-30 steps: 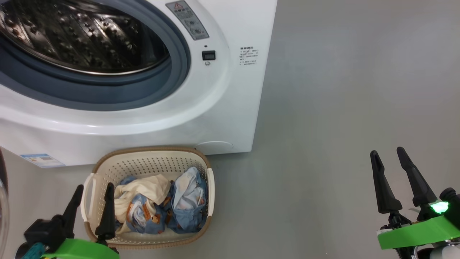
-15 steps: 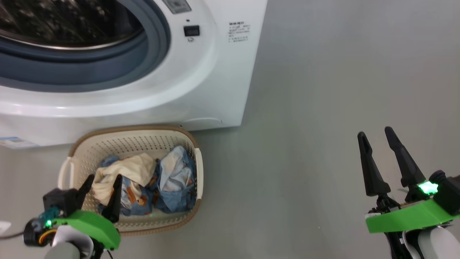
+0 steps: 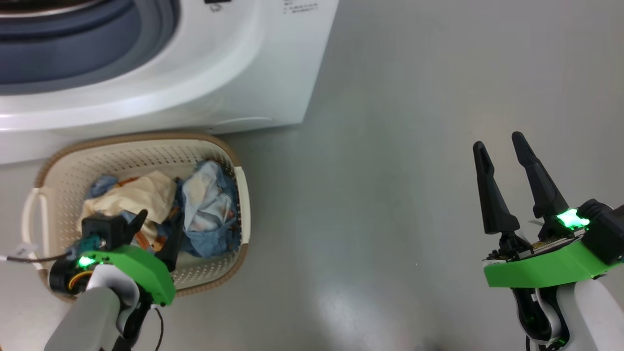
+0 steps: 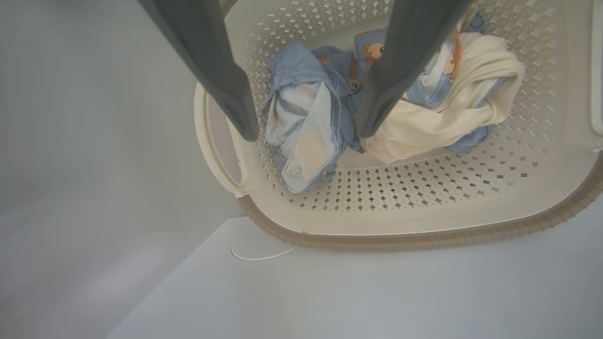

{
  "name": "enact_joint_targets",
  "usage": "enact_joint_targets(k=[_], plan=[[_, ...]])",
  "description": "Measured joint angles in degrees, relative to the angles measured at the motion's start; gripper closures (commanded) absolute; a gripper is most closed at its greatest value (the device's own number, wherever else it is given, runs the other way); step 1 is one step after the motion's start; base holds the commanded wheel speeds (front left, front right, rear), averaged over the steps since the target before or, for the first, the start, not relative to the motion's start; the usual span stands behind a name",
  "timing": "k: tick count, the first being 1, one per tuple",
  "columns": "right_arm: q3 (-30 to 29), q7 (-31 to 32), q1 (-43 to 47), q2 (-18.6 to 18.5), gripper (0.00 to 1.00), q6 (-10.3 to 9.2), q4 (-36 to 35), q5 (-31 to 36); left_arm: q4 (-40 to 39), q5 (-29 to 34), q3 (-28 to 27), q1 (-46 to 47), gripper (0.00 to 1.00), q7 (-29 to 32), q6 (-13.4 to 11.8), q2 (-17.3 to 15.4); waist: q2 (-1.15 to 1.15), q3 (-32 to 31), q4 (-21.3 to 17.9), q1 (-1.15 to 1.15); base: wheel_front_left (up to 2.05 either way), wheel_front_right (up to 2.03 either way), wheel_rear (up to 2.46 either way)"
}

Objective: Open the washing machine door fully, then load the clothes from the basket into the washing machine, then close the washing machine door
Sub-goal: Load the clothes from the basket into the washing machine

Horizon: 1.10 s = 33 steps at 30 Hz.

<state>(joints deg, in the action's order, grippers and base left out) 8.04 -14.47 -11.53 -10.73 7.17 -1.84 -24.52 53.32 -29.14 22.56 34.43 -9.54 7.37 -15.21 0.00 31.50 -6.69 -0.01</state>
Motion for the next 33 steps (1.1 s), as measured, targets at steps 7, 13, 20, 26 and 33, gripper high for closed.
enact_joint_targets(k=[7,13,20,26,33], plan=[[0.7,0.0,-1.2,0.5,0.0,0.0,-0.3,0.4,1.1,-7.3,7.2,3.7,0.0,1.1,0.0,-1.6,0.0,4.0,-1.6,0.0,0.0,0.0,0.0],[1.0,0.0,-1.7,0.6,0.0,0.0,-0.9,0.5,2.6,-12.2,10.8,5.5,0.0,2.6,0.0,-3.0,0.0,6.4,-2.6,0.0,0.0,0.0,0.0],[1.7,0.0,-3.3,0.7,0.0,0.0,-2.2,1.3,4.5,-17.4,14.6,9.3,0.0,5.0,0.0,-5.0,0.0,9.9,-3.6,0.0,0.0,0.0,0.0],[2.7,0.0,-3.6,1.0,0.0,0.0,-3.4,2.9,6.2,-20.9,17.7,13.4,0.0,6.1,0.0,-7.3,0.0,13.7,-4.4,0.0,0.0,0.0,0.0],[3.1,0.0,-3.8,1.3,0.0,0.0,-4.4,2.9,6.4,-24.0,21.0,16.1,0.0,7.7,0.0,-8.3,0.0,16.6,-5.3,0.0,0.0,0.0,0.0]])
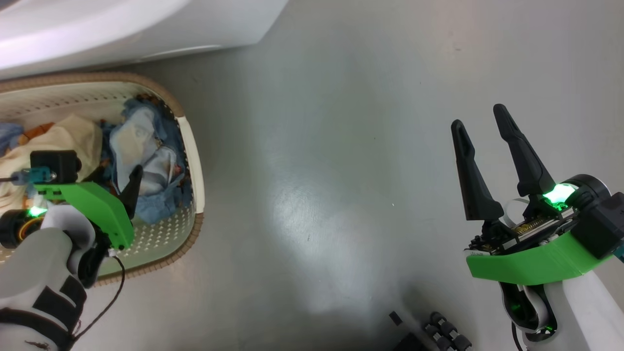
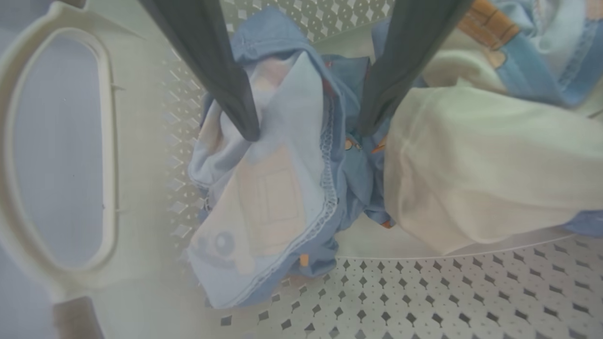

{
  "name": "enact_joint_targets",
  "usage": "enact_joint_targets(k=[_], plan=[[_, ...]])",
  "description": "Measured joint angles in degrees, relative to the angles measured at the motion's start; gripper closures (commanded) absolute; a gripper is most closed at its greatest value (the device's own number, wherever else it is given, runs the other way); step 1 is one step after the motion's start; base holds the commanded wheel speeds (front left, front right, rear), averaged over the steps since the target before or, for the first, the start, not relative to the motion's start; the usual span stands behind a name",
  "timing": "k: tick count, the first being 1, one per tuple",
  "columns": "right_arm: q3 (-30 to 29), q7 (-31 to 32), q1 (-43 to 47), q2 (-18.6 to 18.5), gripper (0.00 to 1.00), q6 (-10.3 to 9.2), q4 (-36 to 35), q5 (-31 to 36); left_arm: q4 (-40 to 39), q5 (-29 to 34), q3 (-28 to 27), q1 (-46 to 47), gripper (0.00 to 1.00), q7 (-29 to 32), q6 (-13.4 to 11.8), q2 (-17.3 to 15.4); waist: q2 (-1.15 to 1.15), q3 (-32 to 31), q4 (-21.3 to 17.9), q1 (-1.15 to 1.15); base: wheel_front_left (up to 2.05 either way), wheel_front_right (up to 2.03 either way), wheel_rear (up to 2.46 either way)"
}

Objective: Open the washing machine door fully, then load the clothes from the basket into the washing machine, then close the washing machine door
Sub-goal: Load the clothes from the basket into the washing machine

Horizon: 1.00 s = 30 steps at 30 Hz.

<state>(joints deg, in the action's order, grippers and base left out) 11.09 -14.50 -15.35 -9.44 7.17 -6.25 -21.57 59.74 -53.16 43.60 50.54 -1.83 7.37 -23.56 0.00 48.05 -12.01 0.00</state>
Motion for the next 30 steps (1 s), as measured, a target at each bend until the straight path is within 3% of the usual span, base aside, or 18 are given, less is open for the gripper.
enact_joint_targets(k=[18,19,20,21,30], plan=[[1.9,0.0,0.1,0.6,0.0,0.0,-1.0,0.4,-7.3,-11.9,10.5,1.8,0.0,2.2,0.0,-3.0,0.0,2.6,-1.2,0.01,0.0,0.0,0.0],[1.9,0.0,0.1,0.6,0.0,0.0,-1.1,0.4,-7.3,-12.4,11.1,2.1,0.53,2.2,0.0,-3.0,0.0,2.7,-1.2,0.01,0.0,0.0,0.0],[1.9,0.0,0.1,0.5,0.0,0.0,-1.1,0.4,-7.3,-12.8,11.5,2.4,0.71,2.1,0.0,-3.0,0.0,2.7,-1.3,0.01,0.0,0.0,0.0],[1.9,0.0,0.1,0.5,0.0,0.0,-1.2,0.4,-7.3,-13.2,11.9,2.7,1.0,1.7,0.0,-3.0,0.0,2.7,-1.3,0.0,0.0,0.0,0.0],[1.8,0.0,0.1,0.5,0.0,0.0,-1.2,0.4,-7.2,-17.2,15.3,3.3,1.0,-0.9,0.0,-2.9,0.0,1.1,-1.2,0.01,0.0,0.0,0.0]])
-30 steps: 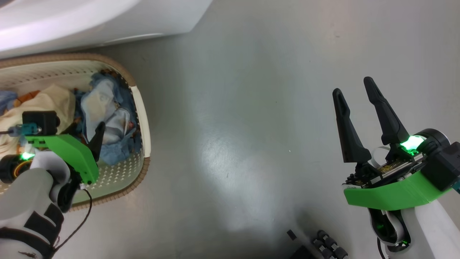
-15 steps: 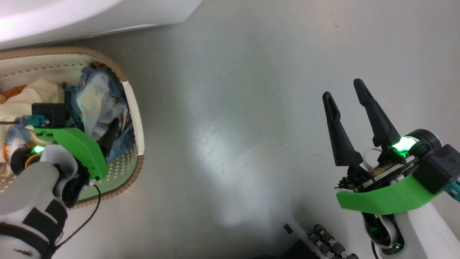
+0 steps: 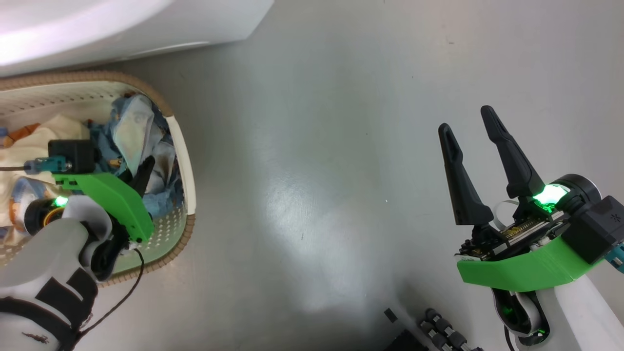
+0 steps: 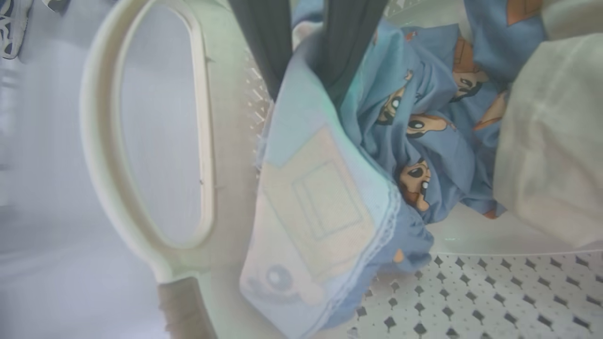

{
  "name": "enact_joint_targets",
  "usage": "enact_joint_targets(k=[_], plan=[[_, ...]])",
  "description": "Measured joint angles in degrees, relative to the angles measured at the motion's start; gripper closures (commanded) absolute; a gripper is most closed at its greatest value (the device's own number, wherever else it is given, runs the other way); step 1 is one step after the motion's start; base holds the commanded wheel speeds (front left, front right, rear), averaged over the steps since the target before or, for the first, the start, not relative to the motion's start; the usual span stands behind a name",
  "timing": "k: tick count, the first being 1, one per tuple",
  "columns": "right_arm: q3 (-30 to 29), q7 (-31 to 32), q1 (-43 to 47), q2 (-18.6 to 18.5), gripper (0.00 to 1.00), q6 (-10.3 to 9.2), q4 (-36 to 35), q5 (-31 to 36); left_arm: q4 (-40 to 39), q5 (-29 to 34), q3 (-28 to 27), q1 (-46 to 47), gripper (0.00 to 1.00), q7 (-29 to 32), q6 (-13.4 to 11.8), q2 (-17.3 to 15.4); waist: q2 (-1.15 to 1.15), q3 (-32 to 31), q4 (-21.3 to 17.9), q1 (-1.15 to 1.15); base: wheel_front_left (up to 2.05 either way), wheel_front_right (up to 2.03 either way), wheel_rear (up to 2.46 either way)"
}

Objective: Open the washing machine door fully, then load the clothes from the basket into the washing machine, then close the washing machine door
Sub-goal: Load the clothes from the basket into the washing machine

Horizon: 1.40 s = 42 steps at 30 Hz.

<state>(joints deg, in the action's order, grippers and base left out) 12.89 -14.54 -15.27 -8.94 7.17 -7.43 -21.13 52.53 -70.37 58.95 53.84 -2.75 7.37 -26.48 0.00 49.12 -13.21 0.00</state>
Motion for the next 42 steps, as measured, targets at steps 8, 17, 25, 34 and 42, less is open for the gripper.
enact_joint_targets(k=[8,17,25,34,42], plan=[[-0.2,0.0,0.0,0.0,0.0,0.0,0.9,-0.1,2.8,-3.2,0.7,-0.1,1.0,-6.5,0.0,0.5,0.0,-2.8,1.0,0.0,0.0,0.0,0.0],[-0.9,0.0,0.0,-0.8,0.0,0.0,4.0,-1.1,0.5,-5.0,-2.6,-6.4,1.0,-11.4,0.0,1.0,0.0,-11.3,3.6,0.0,0.0,0.0,0.0],[-2.3,0.0,1.0,-2.6,0.0,0.0,5.8,-3.1,-3.9,7.6,-15.3,-12.2,1.0,-11.6,0.0,1.8,0.0,-17.3,5.3,0.0,0.0,0.0,0.0],[-3.9,0.0,4.3,-3.8,0.0,0.0,6.8,-3.7,-8.6,19.0,-26.7,-19.6,1.0,-11.6,0.0,4.1,0.0,-23.4,6.7,0.01,0.0,0.0,0.0],[-4.4,0.0,7.4,-4.2,0.0,0.0,7.7,-4.1,-13.9,27.8,-35.4,-27.6,1.0,-11.6,0.0,5.9,0.0,-29.1,7.8,0.0,0.0,0.0,0.0]])
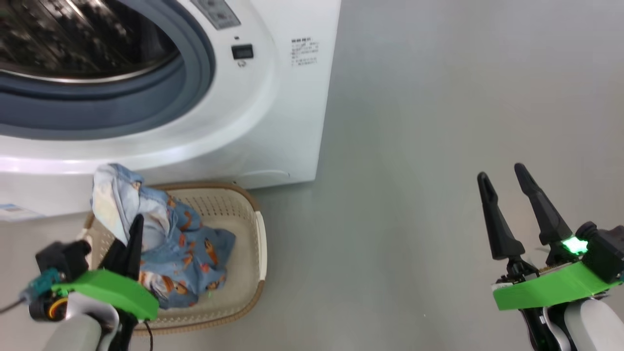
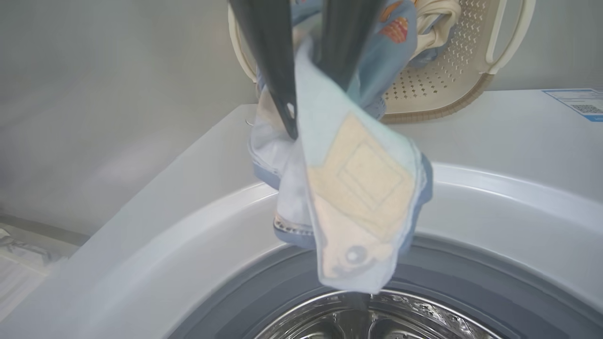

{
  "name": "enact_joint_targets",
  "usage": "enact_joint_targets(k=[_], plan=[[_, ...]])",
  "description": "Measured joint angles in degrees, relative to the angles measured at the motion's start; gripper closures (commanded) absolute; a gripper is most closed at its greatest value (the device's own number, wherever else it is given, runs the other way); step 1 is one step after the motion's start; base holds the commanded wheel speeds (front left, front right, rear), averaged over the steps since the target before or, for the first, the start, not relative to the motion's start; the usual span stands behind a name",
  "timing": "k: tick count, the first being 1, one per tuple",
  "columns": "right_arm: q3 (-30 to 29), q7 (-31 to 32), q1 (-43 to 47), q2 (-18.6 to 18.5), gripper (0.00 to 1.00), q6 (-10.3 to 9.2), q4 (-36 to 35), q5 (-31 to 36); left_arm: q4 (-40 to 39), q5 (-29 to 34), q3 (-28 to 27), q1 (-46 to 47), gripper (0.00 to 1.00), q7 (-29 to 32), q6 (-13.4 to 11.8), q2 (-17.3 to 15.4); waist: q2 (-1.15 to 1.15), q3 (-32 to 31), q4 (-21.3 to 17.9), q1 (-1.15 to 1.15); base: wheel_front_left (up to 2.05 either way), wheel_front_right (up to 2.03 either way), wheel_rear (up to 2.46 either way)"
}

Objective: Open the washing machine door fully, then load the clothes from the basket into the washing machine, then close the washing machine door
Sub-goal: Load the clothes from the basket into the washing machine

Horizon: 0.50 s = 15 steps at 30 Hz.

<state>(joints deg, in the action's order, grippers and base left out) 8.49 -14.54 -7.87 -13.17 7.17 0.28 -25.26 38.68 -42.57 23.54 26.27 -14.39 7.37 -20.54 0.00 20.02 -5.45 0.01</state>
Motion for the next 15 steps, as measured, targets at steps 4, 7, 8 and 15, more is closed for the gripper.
enact_joint_targets(k=[4,7,8,15], plan=[[-0.9,0.0,1.4,-0.3,0.0,0.0,0.1,-0.1,-2.9,3.3,-3.3,-3.6,1.0,0.0,0.0,1.1,0.0,-2.4,0.4,0.0,0.0,0.0,0.0],[-1.6,0.0,2.7,-0.7,0.0,0.0,0.2,-0.3,-5.9,6.1,-6.4,-6.1,1.0,0.0,0.0,2.1,0.0,-4.4,0.9,0.0,0.0,0.0,0.0],[-1.7,0.0,3.1,-0.8,0.0,0.0,0.2,-0.3,-6.8,6.7,-7.2,-6.7,1.0,0.0,0.0,2.2,0.0,-4.9,1.0,0.0,0.0,0.0,0.0],[-3.6,0.0,5.4,-1.0,0.0,0.0,-0.2,-0.4,-12.7,11.0,-12.3,-11.2,1.0,0.0,0.0,3.4,0.0,-7.3,1.7,0.0,0.0,0.0,0.0]])
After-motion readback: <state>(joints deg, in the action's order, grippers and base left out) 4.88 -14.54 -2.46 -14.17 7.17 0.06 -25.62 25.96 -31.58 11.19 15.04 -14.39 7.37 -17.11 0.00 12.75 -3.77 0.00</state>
